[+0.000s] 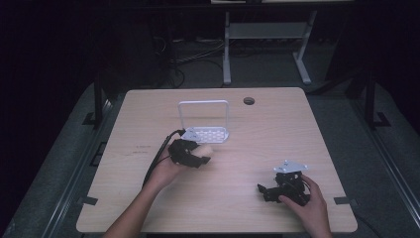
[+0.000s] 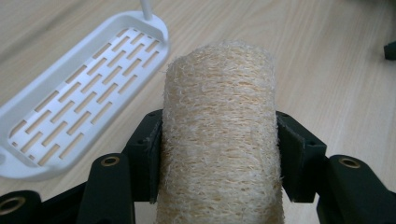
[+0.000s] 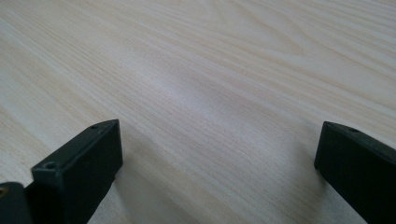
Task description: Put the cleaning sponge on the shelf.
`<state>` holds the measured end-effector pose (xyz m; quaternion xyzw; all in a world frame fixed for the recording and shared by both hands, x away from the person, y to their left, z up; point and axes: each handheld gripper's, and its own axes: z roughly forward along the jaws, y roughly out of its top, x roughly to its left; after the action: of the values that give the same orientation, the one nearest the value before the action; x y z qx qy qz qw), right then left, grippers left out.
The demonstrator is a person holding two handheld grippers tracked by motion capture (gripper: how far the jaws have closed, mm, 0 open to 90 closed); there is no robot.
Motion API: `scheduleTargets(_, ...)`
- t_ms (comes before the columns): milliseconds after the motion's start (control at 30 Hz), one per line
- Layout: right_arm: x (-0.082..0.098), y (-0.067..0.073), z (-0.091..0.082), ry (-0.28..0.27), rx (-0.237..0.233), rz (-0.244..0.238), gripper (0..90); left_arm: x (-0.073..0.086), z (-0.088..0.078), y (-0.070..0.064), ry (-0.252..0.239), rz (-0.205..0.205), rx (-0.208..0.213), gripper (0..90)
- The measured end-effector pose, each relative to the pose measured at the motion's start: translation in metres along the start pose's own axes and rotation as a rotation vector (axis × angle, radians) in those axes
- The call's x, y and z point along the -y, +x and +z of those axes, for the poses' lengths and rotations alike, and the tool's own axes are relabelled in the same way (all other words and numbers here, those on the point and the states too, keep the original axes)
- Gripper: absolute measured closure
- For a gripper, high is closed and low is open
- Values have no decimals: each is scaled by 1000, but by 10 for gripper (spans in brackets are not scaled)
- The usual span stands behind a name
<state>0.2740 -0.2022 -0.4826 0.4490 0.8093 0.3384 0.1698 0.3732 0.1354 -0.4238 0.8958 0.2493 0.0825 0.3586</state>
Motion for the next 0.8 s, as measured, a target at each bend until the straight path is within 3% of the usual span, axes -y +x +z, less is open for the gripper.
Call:
scheduleTargets(467,0,0,0,-1,-1,-2,5,-16,8,11,-5,2,-27,415)
scheduleTargets(800,0,0,0,-1,-1,-2,6,-26,20,22,0,-18,-45,415)
